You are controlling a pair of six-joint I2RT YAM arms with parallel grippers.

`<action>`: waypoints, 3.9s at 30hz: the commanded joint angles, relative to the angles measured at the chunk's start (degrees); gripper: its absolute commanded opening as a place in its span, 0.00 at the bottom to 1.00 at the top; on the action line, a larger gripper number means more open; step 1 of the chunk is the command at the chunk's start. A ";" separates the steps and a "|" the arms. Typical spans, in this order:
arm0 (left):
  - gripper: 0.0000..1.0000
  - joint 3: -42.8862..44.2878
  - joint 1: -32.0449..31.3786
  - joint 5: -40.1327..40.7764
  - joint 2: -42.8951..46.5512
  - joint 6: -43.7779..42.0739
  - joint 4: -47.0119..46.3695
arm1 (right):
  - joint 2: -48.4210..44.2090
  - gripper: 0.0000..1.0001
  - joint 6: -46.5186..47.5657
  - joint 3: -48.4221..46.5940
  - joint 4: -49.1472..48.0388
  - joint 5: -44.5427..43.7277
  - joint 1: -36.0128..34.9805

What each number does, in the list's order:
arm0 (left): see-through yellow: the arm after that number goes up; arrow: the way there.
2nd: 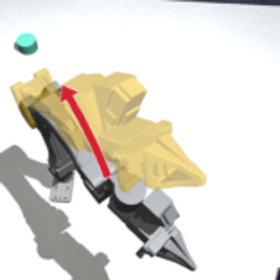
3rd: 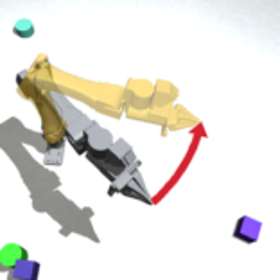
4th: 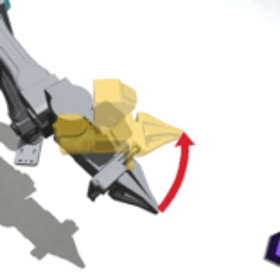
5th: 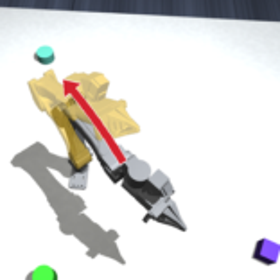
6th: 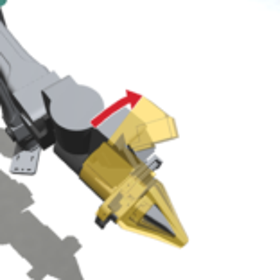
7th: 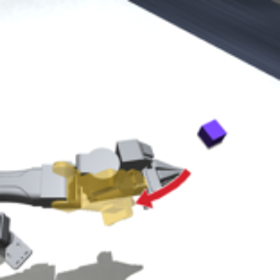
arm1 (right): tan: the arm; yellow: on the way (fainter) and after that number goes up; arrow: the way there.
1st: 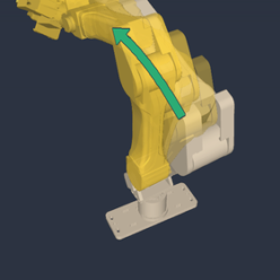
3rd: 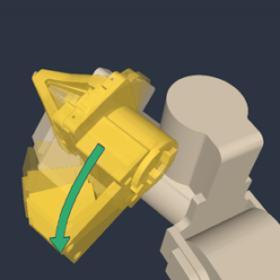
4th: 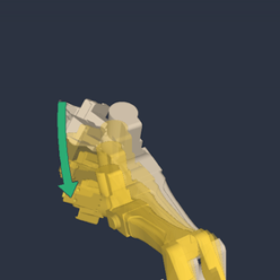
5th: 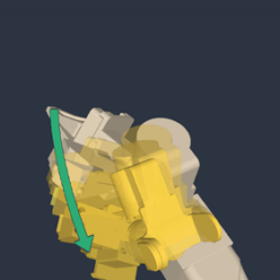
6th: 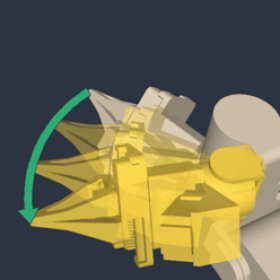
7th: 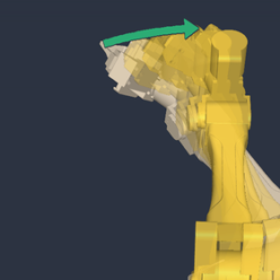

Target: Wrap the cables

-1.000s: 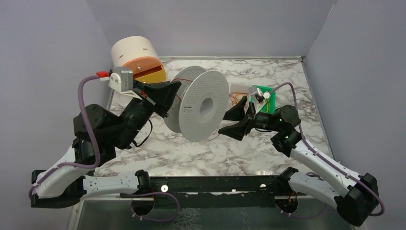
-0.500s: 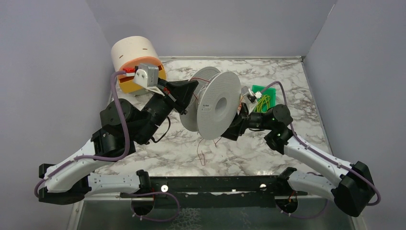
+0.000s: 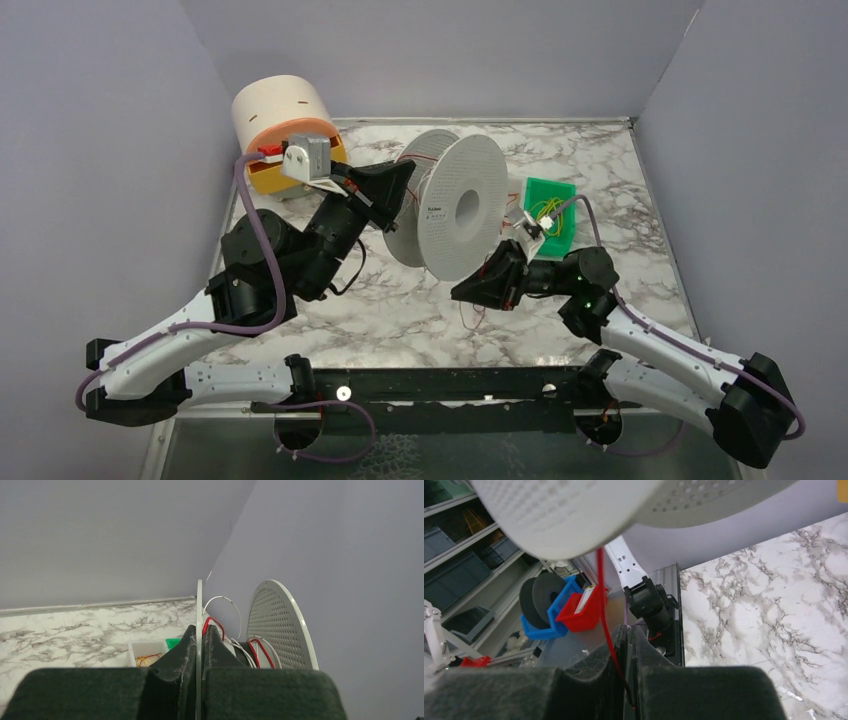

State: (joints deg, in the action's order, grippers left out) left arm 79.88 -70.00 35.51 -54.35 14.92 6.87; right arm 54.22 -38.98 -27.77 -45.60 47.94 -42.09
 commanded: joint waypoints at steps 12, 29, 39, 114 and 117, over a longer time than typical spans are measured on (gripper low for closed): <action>0.00 -9.11 -0.14 15.97 -2.79 -2.41 -17.43 | -8.62 0.01 5.32 -4.55 28.98 -13.15 -4.86; 0.00 -15.15 -0.23 30.83 -14.86 -4.82 -10.12 | -1.38 0.01 8.87 -23.79 58.52 -27.67 -10.03; 0.00 -24.06 -0.31 26.29 -11.59 -1.38 -2.85 | 4.00 0.01 15.07 -36.97 74.34 -34.76 -10.03; 0.00 -36.73 -0.31 -1.35 -9.66 7.96 11.67 | 5.20 0.01 58.97 -17.33 35.17 -69.25 -9.58; 0.00 -37.42 -0.32 -2.89 -9.55 8.25 11.90 | 7.14 0.01 57.55 -15.03 31.21 -70.14 -8.72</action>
State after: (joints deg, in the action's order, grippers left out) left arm 45.12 -69.76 39.94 -64.49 22.92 11.44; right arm 60.49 16.53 -43.62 2.39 -12.23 -52.71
